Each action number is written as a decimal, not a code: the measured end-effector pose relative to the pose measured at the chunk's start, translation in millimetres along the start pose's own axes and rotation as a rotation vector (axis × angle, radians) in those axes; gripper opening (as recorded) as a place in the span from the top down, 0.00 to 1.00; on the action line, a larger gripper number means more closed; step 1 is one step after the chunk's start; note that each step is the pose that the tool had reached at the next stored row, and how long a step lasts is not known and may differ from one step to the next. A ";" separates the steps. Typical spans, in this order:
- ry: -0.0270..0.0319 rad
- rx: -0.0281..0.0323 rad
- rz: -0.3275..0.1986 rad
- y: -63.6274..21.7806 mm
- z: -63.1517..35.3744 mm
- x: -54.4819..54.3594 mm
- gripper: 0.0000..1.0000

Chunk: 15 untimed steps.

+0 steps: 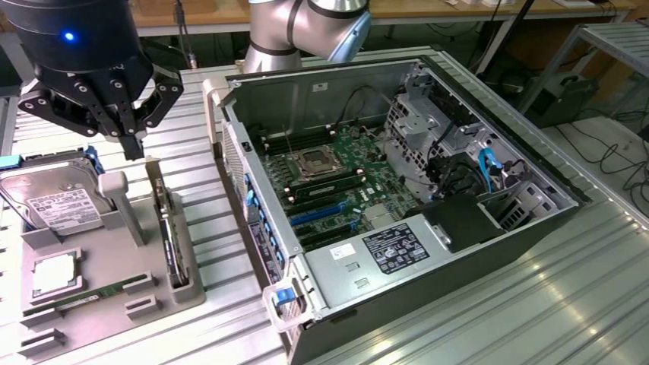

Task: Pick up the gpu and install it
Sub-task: 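Pick up the gpu and move the gpu toward the slot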

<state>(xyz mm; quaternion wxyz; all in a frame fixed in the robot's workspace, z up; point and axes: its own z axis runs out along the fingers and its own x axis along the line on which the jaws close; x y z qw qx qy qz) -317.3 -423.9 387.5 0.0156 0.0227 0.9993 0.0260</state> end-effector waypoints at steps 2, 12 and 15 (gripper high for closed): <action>0.0000 0.0000 0.000 0.0 0.0 0.0 0.89; 0.0000 0.0000 0.000 0.0 0.0 0.0 0.58; 0.0007 -0.0010 -0.009 1.4 2.6 0.4 0.40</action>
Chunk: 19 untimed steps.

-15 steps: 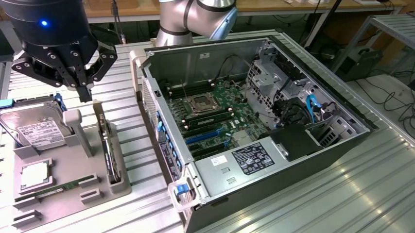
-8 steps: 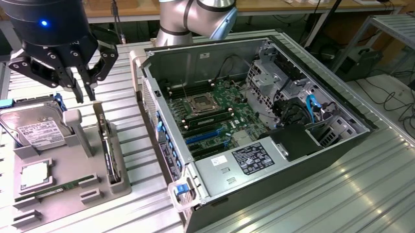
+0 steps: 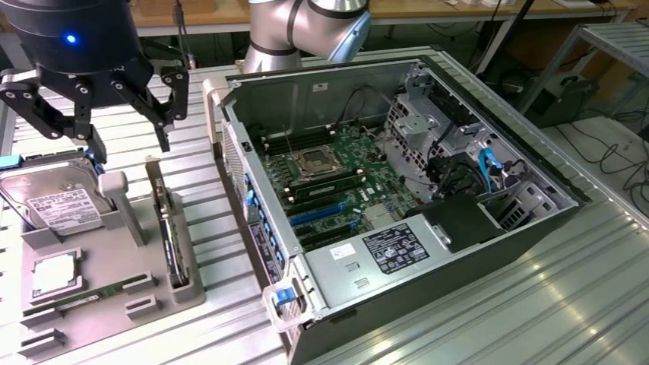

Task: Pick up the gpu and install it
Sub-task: 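Pick up the gpu and move the gpu toward the slot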

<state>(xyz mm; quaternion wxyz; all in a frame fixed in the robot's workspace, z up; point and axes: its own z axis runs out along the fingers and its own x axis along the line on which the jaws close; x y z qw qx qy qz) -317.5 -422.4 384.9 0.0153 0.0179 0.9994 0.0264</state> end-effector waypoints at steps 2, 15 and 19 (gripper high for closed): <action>0.0012 -0.0001 -0.005 0.1 3.2 0.1 0.34; 0.0095 0.0152 -0.021 -0.6 16.5 -0.2 0.34; 0.0094 0.0151 -0.021 -0.6 17.2 -0.1 0.34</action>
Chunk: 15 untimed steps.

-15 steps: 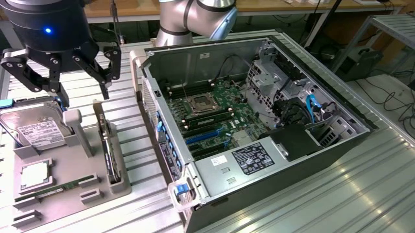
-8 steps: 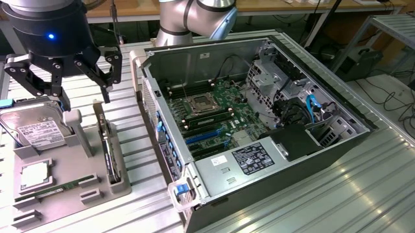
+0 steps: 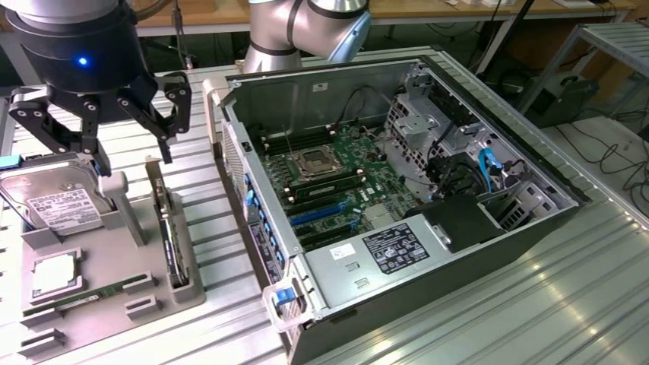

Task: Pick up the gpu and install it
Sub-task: 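Pick up the gpu and move the gpu toward the slot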

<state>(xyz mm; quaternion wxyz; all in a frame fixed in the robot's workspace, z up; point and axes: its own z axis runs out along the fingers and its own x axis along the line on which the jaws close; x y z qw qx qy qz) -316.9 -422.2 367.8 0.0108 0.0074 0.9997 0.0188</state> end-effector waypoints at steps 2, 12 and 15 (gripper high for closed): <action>0.0000 0.0000 0.000 0.0 0.3 0.0 0.34; -0.0001 0.0000 0.000 -0.2 3.2 0.1 0.34; -0.0001 -0.0001 0.000 -0.2 4.5 0.1 0.34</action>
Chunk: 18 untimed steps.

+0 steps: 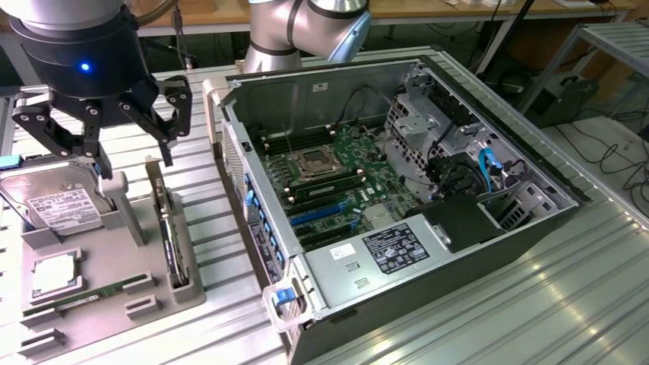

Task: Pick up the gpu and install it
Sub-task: 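Pick up the gpu and move the gpu toward the slot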

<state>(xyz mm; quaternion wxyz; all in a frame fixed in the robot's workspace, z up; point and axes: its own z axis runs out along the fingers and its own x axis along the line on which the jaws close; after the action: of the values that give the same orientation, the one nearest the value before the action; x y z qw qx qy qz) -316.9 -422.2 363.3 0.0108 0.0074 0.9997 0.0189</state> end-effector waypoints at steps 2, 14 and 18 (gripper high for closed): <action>0.0000 0.0000 -0.001 -0.6 0.5 0.0 0.34; 0.0015 0.0003 -0.003 -3.4 8.6 0.2 0.34; 0.0016 0.0004 -0.004 -4.5 10.3 0.2 0.34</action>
<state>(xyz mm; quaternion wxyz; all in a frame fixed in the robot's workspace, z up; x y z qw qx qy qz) -317.0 -426.4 352.8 0.0101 0.0054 0.9998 0.0186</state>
